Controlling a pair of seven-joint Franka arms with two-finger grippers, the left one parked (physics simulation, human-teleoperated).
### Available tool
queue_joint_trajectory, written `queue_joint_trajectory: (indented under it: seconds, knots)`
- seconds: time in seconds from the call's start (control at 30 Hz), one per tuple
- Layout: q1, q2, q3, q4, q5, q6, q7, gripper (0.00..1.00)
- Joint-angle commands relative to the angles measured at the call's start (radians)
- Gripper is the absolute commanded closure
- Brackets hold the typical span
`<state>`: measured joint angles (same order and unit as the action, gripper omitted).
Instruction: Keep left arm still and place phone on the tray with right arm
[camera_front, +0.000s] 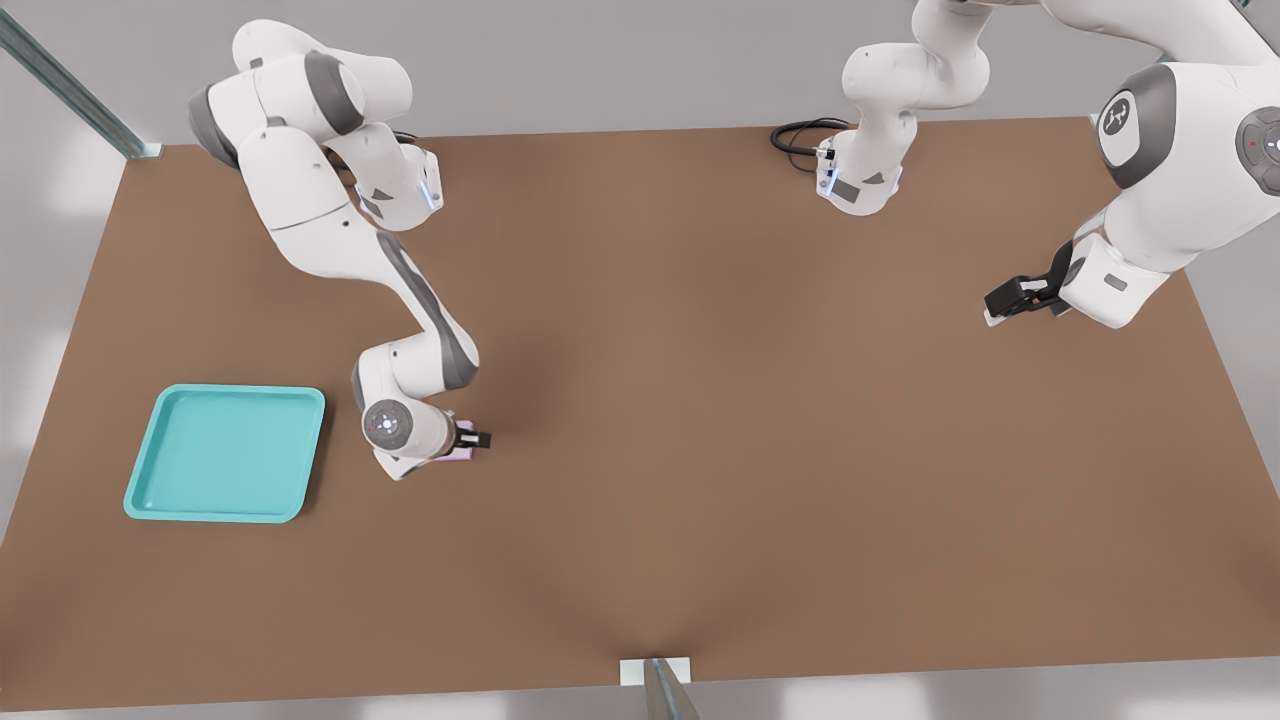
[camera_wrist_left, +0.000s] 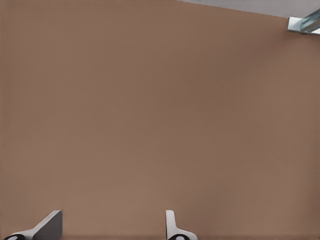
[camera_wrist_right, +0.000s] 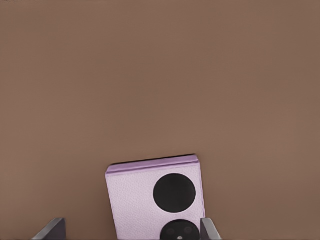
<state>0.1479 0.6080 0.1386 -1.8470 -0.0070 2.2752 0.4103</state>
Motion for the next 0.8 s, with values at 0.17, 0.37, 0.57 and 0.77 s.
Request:
queue_joint_trajectory:
  seconds: [0.17, 0.37, 0.57, 0.77]
  knots:
    - [-0.001, 0.004, 0.003, -0.011, 0.001, 0.073, 0.113, 0.00]
    - [-0.030, 0.009, 0.003, -0.012, 0.001, 0.073, 0.027, 0.00]
    - [-0.028, 0.007, 0.016, -0.026, -0.001, 0.064, -0.099, 0.00]
    - [-0.028, 0.018, 0.016, -0.026, -0.001, 0.064, -0.102, 0.00]
